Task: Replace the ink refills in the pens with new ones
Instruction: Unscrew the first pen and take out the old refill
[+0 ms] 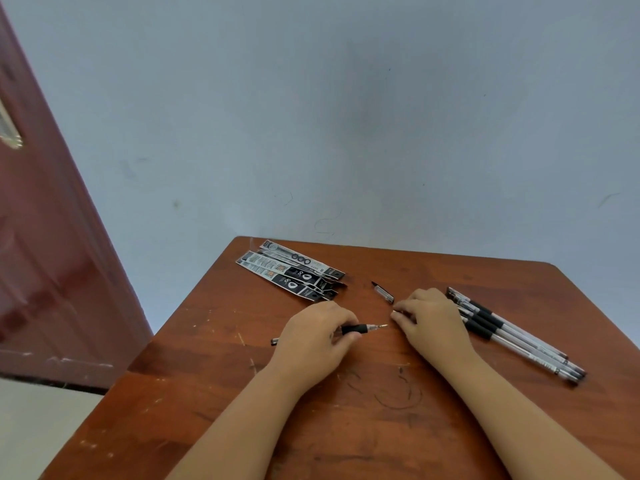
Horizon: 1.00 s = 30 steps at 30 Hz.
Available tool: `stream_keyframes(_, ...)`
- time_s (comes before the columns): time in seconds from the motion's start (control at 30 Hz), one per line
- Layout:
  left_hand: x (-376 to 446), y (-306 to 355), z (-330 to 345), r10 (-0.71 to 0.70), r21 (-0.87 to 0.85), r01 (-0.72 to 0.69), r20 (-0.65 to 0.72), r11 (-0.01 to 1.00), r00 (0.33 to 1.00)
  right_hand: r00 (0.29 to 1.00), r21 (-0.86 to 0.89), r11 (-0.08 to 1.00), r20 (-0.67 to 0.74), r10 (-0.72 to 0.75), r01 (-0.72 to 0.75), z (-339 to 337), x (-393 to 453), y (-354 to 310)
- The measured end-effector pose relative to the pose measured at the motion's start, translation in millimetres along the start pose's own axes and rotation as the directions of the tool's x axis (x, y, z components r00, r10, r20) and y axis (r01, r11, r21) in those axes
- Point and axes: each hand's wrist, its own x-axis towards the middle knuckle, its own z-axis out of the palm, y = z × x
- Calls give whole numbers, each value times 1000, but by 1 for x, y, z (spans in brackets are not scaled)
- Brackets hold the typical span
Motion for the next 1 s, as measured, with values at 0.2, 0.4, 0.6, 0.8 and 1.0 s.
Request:
stream_keyframes(0.2, 0, -3, 2, 18, -16, -18, -38, 1000, 999, 1000, 42, 999, -14, 20, -20, 1, 0, 3)
stream_keyframes(0.4, 3, -4, -1, 86, 76, -82, -48, 994, 995, 993, 428, 897, -83, -83, 110, -19, -9, -10)
stream_keyframes(0.6, 2, -8, 5, 150, 58, -146, -84, 988, 985, 971, 441, 877, 47, -235, 191, -11, -12, -22)
stream_keyframes(0.8, 1, -7, 2, 174, 65, -168, -101, 984, 979, 989, 517, 852, 61, -135, 84, -19, -13, -19)
stream_keyframes(1.0, 1, -15, -5, 74, 79, -64, -135, 995, 988, 987, 419, 906, 109, -118, 62, -30, -12, -9)
